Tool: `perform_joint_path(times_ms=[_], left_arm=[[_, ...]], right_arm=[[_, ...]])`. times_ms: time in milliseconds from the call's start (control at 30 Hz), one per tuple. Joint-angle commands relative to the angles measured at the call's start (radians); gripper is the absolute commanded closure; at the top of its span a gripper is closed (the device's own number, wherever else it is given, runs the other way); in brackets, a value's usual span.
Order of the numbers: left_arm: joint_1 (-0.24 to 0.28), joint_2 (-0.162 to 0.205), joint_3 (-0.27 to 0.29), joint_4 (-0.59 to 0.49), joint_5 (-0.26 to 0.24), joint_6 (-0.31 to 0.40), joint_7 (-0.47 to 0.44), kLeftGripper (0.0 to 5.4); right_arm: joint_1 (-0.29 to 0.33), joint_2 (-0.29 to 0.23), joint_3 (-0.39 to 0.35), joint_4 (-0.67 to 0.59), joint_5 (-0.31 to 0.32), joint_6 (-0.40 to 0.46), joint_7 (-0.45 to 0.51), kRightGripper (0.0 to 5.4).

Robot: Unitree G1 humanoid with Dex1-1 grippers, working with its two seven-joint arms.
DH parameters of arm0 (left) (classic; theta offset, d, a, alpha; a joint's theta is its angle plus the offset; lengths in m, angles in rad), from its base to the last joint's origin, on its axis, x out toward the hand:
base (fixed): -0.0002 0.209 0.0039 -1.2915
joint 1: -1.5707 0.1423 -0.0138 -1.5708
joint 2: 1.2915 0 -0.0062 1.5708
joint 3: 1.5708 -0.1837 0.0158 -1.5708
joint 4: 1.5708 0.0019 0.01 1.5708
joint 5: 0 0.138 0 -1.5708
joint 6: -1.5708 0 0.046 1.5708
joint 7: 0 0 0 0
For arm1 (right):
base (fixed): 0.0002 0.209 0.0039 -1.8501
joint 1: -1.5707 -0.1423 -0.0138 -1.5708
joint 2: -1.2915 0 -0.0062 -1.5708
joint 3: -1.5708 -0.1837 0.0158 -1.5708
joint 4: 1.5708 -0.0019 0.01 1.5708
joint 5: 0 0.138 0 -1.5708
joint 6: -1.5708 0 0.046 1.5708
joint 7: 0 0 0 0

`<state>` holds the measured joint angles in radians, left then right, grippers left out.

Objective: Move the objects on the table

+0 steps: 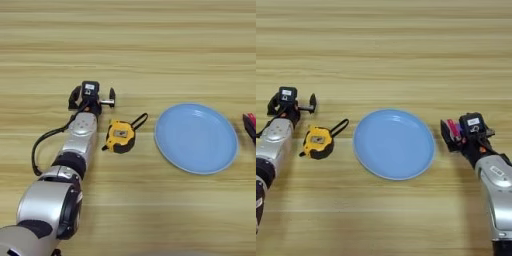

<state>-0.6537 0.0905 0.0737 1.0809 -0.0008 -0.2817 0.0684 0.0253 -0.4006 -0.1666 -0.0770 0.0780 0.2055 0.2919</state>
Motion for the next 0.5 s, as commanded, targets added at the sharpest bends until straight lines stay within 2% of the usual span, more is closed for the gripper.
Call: perform_joint_path(times_ms=[33,500], left_arm=[[-0.013,-0.002,-0.002,0.001,0.012,0.003,0.007,0.00],[-0.011,-0.001,-0.001,-0.002,0.011,0.003,0.006,0.00]], right_arm=[[-0.005,-0.011,0.010,0.039,-0.013,0.003,0.009,2.26],[-0.039,-0.008,0.005,0.160,-0.017,-0.033,0.010,3.81]])
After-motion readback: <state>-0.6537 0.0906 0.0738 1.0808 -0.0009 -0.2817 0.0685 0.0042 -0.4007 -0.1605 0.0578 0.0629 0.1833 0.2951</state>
